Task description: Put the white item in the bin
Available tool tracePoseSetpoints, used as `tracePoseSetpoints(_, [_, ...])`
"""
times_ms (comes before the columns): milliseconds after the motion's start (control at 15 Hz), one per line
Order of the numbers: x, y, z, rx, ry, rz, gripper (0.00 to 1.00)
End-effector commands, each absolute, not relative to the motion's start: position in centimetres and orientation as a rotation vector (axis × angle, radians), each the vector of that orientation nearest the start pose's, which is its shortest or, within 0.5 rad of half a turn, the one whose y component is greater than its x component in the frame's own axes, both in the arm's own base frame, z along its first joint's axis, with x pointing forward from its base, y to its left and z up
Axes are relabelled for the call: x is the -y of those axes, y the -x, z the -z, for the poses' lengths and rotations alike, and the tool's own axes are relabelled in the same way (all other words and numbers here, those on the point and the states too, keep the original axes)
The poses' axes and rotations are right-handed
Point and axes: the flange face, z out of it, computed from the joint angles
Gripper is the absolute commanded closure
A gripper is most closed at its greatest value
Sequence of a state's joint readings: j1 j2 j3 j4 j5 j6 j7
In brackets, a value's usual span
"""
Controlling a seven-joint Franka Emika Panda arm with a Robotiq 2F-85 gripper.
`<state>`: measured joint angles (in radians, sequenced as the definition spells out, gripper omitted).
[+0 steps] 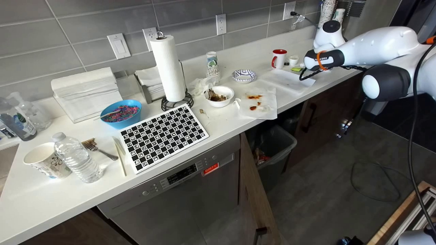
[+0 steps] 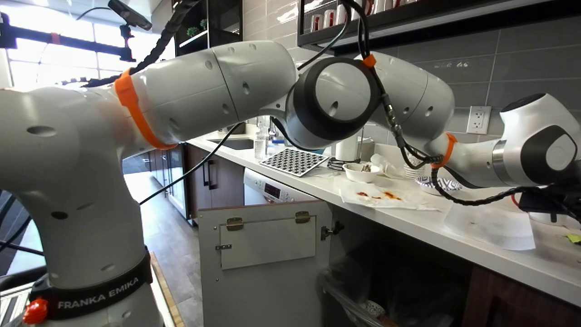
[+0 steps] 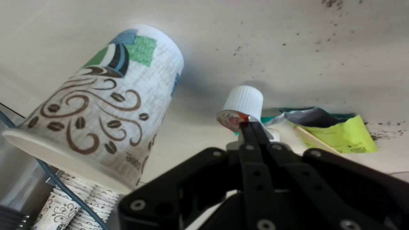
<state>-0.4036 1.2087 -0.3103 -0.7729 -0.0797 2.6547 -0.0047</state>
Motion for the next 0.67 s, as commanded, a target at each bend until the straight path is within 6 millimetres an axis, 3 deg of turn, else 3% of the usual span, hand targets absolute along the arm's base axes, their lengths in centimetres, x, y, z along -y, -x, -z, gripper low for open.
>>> tracePoseSetpoints(0, [41.0,-72.0,-28.1,-0.478,3.478,0.915,1.0])
tracePoseSetpoints(600, [36.8,-69.0,-30.8,-0.456,3.505,0.799,1.0])
